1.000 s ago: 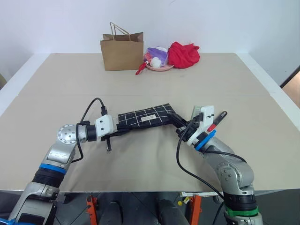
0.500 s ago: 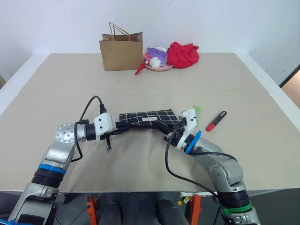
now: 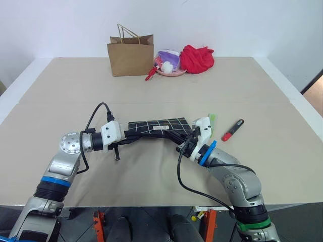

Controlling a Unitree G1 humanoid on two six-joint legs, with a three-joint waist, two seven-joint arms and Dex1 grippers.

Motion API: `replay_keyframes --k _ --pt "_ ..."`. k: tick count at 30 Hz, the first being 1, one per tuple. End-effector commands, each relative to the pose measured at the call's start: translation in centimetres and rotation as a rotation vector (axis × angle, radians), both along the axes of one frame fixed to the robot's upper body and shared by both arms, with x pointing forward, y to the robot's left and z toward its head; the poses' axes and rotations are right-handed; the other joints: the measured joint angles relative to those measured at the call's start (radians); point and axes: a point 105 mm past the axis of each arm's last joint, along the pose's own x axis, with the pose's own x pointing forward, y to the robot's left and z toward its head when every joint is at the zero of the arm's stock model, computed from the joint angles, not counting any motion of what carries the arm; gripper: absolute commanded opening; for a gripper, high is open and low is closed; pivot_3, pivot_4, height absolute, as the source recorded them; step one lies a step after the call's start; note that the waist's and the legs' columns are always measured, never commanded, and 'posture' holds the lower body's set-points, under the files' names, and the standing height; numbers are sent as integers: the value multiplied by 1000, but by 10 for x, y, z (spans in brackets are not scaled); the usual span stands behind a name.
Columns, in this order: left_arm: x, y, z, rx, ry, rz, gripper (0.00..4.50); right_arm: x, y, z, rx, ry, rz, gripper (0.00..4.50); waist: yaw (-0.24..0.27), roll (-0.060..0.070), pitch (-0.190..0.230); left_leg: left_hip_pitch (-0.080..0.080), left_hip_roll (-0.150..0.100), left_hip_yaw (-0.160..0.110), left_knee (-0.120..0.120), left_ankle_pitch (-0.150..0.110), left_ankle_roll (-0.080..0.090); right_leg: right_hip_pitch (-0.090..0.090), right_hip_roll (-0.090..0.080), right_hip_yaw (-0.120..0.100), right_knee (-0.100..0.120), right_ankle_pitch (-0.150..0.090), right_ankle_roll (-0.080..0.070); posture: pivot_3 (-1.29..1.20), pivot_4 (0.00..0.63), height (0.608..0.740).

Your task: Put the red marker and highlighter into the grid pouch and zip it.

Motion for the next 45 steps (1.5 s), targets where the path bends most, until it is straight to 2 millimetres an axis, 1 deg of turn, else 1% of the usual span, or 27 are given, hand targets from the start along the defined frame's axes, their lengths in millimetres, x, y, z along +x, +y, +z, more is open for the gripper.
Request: replay_keyframes --k 1,16,17,18,19,20,43,45 --pt "-2 -1 15 -25 -53 -9 0 -2 4 9 20 -35 23 74 0 0 0 0 0 0 0 0 0 0 0 0 0 0 0 0 150 740" --pt "-2 -1 15 -25 -53 -9 0 -2 4 9 20 -35 23 74 0 0 0 0 0 0 0 0 0 0 0 0 0 0 0 0 150 740" --pt "-3 -6 14 -20 -58 -20 0 -4 23 18 24 -62 110 74 0 0 0 0 0 0 0 0 0 0 0 0 0 0 0 0 150 740" --pt "-3 -9 14 -16 -62 -28 0 -7 37 24 24 -82 176 74 -3 0 0 0 0 0 0 0 0 0 0 0 0 0 0 0 150 740" --pt "-4 -12 14 -13 -64 -33 0 -9 46 28 23 -95 220 74 -6 0 0 0 0 0 0 0 0 0 0 0 0 0 0 0 150 740" --pt "-4 -13 14 -12 -65 -37 0 -10 50 30 21 -103 242 74 -9 0 0 0 0 0 0 0 0 0 0 0 0 1 0 0 150 740" --pt "-5 -14 15 -11 -64 -35 0 -9 49 29 13 -101 251 74 -2 -1 0 -1 0 -5 0 0 0 0 1 -4 0 0 -1 0 150 740" --pt "-5 -14 15 -16 -61 -34 0 -12 53 28 -32 -138 277 74 -2 -1 0 -1 0 -5 0 0 0 0 1 -4 0 0 -1 0 150 740"
